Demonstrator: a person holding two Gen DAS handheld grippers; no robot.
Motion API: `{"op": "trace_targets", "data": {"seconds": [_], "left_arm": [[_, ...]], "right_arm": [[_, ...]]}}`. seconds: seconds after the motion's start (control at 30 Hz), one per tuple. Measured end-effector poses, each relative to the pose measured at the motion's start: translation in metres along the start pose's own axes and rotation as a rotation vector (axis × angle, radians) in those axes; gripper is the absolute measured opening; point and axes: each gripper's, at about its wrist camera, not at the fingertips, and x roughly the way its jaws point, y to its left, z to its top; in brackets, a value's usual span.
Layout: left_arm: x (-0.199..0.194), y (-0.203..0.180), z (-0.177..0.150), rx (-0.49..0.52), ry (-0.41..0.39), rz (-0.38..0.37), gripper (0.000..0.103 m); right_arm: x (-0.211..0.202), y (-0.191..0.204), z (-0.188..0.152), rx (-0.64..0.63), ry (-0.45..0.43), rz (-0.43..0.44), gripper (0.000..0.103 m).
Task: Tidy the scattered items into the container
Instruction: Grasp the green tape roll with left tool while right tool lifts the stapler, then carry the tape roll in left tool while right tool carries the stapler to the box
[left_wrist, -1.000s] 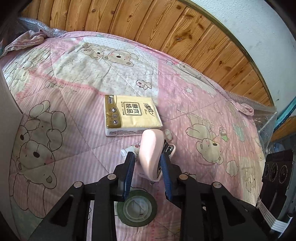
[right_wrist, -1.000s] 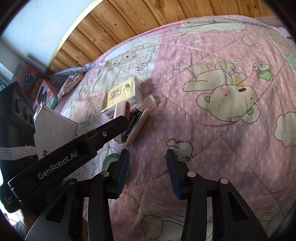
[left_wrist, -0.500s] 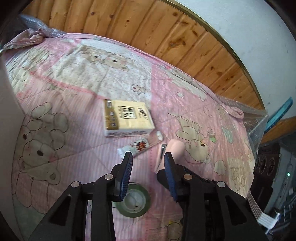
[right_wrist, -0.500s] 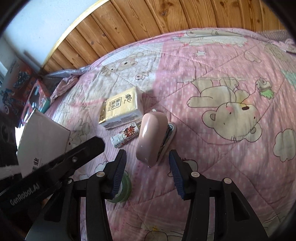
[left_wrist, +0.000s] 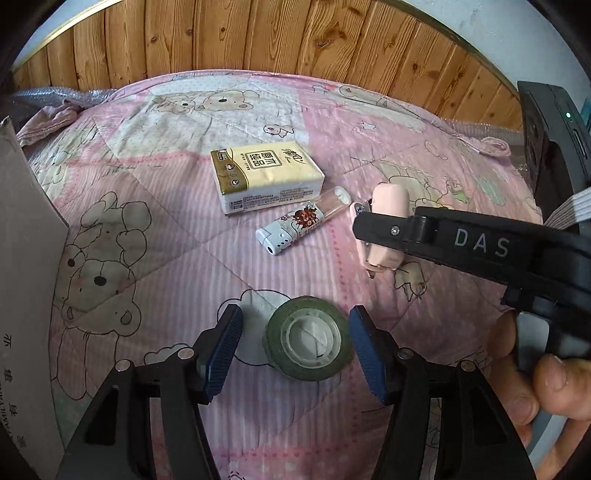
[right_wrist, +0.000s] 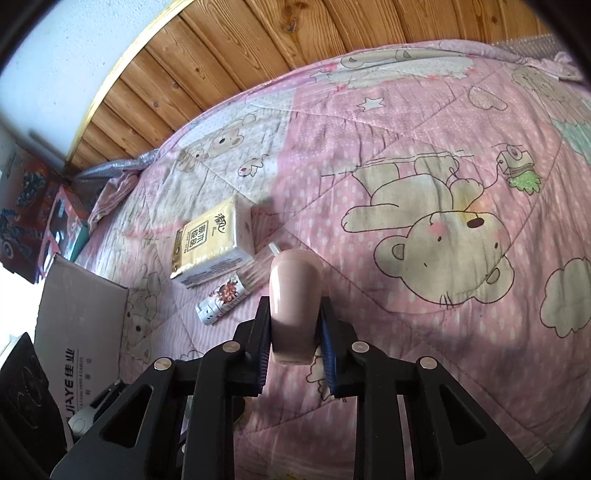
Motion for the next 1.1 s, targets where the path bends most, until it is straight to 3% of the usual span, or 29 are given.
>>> {"op": "trace_targets", "data": {"seconds": [0.17,0.27,0.33,0.4,0.43,0.6,1.1], "left_arm": [[-0.006,0.006,-0.003,-0.008,-0.011,-0.026,0.055],[-0.004,0.002,-0.007,0.029,0.0,-0.014,0.067],[-0.001,-0.004,-0.01,0.081,-0.003,0.024,0.067],[0.002,-0.011,-0.012,0.12,-0.016,0.071,0.06],[0.001,-0.011,-0.012,0.115,-0.023,0.07,0.05],[-0.007,-0.001,-0.009,0.043,-0.014,0.027,0.049],[-0.085,0.005,-0.029,-0.007,-0.053,-0.008,0.049]], "right_arm": [[-0.01,-0.003,-0.003,0.0,-0.009,-0.01,0.025],[-0.009,-0.003,-0.005,-0.015,-0.01,-0.031,0.025],[-0.006,-0.004,-0.006,-0.023,-0.011,-0.033,0.025],[-0.009,-0.003,-0.006,-0.023,-0.01,-0.032,0.025],[-0.013,-0.003,-0.007,-0.02,-0.013,-0.026,0.025],[-0.033,0.0,-0.016,-0.021,-0.019,-0.02,0.025],[-0.097,0.016,-0.075,0.015,-0.017,-0.038,0.025]]}}
